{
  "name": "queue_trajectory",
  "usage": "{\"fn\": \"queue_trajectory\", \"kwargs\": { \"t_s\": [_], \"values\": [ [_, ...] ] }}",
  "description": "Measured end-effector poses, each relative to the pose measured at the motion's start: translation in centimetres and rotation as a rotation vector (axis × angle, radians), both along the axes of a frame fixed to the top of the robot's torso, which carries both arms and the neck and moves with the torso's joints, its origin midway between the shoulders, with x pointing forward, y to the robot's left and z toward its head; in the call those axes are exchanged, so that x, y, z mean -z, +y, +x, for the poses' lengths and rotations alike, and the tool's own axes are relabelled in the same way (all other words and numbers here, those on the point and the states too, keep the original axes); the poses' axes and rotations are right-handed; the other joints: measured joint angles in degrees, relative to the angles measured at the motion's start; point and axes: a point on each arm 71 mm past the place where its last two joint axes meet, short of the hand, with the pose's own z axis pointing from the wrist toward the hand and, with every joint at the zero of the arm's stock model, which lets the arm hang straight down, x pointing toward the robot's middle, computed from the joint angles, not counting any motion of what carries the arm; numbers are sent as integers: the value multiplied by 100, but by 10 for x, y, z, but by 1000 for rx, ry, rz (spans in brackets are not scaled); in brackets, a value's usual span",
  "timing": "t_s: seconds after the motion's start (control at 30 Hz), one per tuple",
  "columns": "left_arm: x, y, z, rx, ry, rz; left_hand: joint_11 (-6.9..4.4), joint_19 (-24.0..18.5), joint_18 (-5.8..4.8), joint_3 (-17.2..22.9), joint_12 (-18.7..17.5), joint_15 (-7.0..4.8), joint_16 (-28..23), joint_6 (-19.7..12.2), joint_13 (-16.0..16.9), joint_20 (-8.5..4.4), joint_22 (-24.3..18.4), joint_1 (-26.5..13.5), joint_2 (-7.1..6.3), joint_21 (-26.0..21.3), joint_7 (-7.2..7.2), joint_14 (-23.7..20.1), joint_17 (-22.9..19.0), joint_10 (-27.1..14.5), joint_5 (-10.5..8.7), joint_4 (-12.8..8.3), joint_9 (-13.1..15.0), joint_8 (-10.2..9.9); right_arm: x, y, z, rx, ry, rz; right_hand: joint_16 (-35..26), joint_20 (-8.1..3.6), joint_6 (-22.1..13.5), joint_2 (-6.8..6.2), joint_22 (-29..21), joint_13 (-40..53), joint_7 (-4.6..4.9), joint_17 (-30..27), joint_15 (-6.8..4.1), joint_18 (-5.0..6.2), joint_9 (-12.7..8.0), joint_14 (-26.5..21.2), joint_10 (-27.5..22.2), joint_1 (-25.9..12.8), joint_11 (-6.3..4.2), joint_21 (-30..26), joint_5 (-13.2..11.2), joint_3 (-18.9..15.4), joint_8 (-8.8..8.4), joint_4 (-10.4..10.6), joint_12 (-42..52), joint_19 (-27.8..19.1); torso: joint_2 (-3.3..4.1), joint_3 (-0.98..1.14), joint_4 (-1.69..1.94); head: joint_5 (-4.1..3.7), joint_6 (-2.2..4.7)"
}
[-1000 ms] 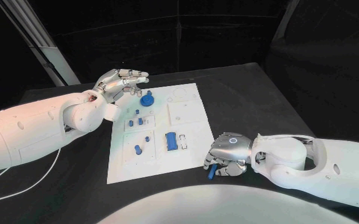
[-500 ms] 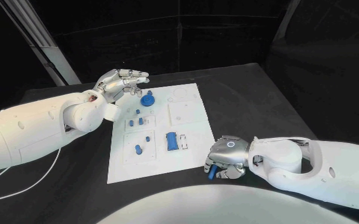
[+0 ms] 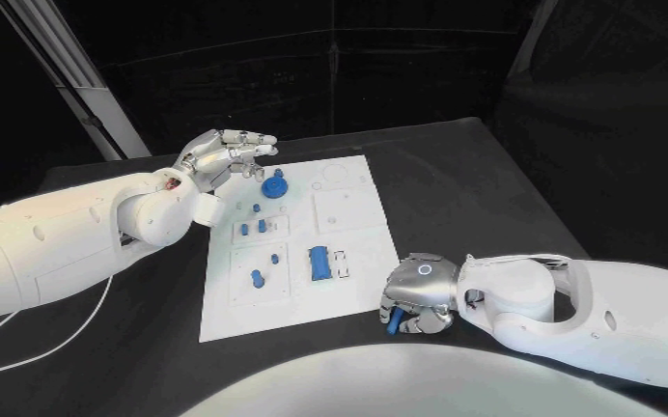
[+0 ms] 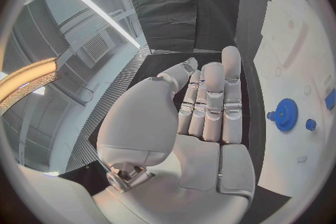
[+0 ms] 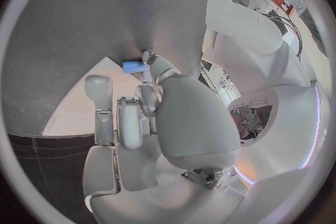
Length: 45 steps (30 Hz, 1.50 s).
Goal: Assemble the parts on the task board
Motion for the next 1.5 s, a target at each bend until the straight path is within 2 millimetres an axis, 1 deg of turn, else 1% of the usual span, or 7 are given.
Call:
{"fn": "queue_trajectory", "kwargs": {
  "t_s": [0.13,0.3,0.43,0.5,0.73,1.07,1.5],
  "values": [
    [0,0,0,1,3,0,0,0,0,0,0,0,0,0,0,0,0,0,0,0,0,0,0,0,0,0,0,0,0,2,0,-3,-3,-2,26,35,121,47,45,6,41,5,22,0,-5,21,2,-47,38,29,59,52,3,52,22,35,-2,0,0,1,0],
    [1,0,-1,2,6,1,21,0,0,-16,0,0,0,-21,0,0,0,0,0,0,-21,0,0,-21,0,-17,0,0,0,3,0,-6,-6,-3,61,83,315,135,135,54,29,4,43,0,-24,0,2,-121,38,98,83,147,40,148,105,83,-2,0,0,1,0],
    [1,0,-1,4,9,2,21,0,0,-16,0,0,0,-21,0,0,1,0,0,0,-21,0,-7,-21,0,-17,0,0,0,3,-1,-7,-9,-1,116,78,447,222,214,96,-2,4,43,0,-29,0,24,-128,58,137,81,171,89,213,168,124,-2,-1,0,1,0],
    [2,0,-1,4,10,2,21,0,0,-16,0,0,0,-21,0,0,0,0,0,0,-21,0,-7,-21,0,-16,0,0,0,3,-2,-7,-11,0,127,82,477,246,250,113,-27,4,43,0,-29,0,43,-129,39,167,80,191,112,236,175,126,-2,-1,0,-1,0],
    [2,0,-1,6,14,3,21,0,0,-16,0,0,0,-21,0,0,1,0,0,0,-21,0,-6,-21,0,-17,0,0,-1,-1,-5,-2,-16,4,158,63,498,319,336,145,-48,3,43,-1,-28,0,68,-116,13,200,17,175,113,280,213,188,-2,-1,0,-17,0],
    [3,1,-2,6,17,4,21,0,0,-16,0,0,0,-21,0,0,-3,0,0,0,-21,0,-6,-21,0,-16,0,0,-9,-7,-11,8,-19,33,180,43,499,343,380,162,-49,3,43,0,-28,0,76,-131,5,223,-188,151,113,337,242,208,-1,-4,2,-24,0],
    [3,2,-1,5,18,5,21,0,0,-16,0,0,0,-21,0,0,-3,0,0,0,-21,0,-6,-21,0,-16,0,0,-26,-5,-22,9,-36,119,179,43,521,342,411,152,-71,2,43,-1,-28,0,75,-131,5,245,-221,136,114,353,242,207,-13,-11,7,-49,0]
  ]
}}
